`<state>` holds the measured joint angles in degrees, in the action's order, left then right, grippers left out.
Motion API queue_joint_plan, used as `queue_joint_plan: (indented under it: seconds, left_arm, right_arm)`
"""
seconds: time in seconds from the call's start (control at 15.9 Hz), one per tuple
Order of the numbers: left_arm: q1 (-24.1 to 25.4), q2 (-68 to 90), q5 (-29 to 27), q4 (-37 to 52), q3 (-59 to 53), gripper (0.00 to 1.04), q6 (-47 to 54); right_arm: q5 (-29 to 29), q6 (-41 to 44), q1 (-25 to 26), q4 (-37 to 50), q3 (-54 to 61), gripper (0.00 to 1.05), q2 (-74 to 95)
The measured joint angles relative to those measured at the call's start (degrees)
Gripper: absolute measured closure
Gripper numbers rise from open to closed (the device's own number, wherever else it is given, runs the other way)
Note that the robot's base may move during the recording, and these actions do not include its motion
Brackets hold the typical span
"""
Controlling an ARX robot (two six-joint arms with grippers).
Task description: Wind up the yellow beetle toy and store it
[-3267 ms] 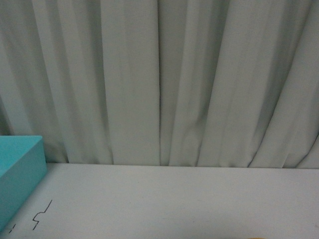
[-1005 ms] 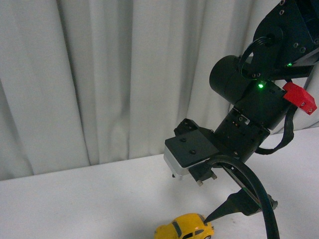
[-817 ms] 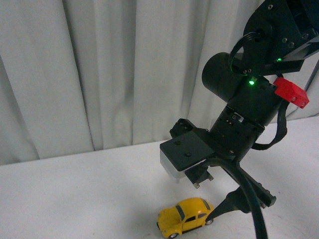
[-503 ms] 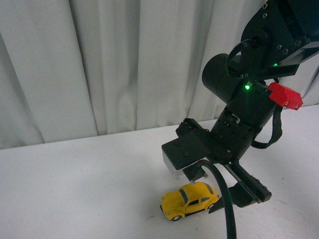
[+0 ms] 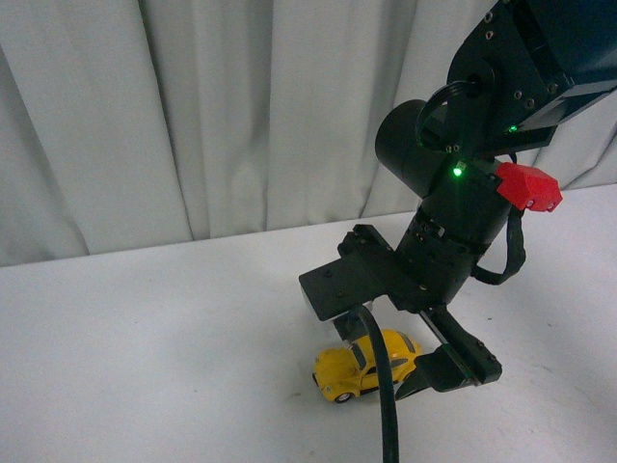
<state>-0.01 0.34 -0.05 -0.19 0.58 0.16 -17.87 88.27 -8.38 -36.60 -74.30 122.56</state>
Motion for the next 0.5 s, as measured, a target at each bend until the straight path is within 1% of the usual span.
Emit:
queue_joint_plan:
  seconds: [0.25, 0.31, 0.5]
  left_arm:
    - [0.00, 0.00, 0.02, 0.00, 0.00, 0.07, -0.02]
    - [0.00, 0.00, 0.00, 0.00, 0.00, 0.07, -0.02]
    - [0.00, 0.00, 0.02, -0.02, 0.00, 0.07, -0.02]
  right_arm:
    - [1.20, 0.52, -0.70, 0.68, 0.02, 0.07, 0.42]
    - [1.22, 0.50, -0.96, 0.87, 0.02, 0.10, 0.42]
    - [1.49, 0.02, -1.38, 1.14, 0.35, 0.40, 0.42]
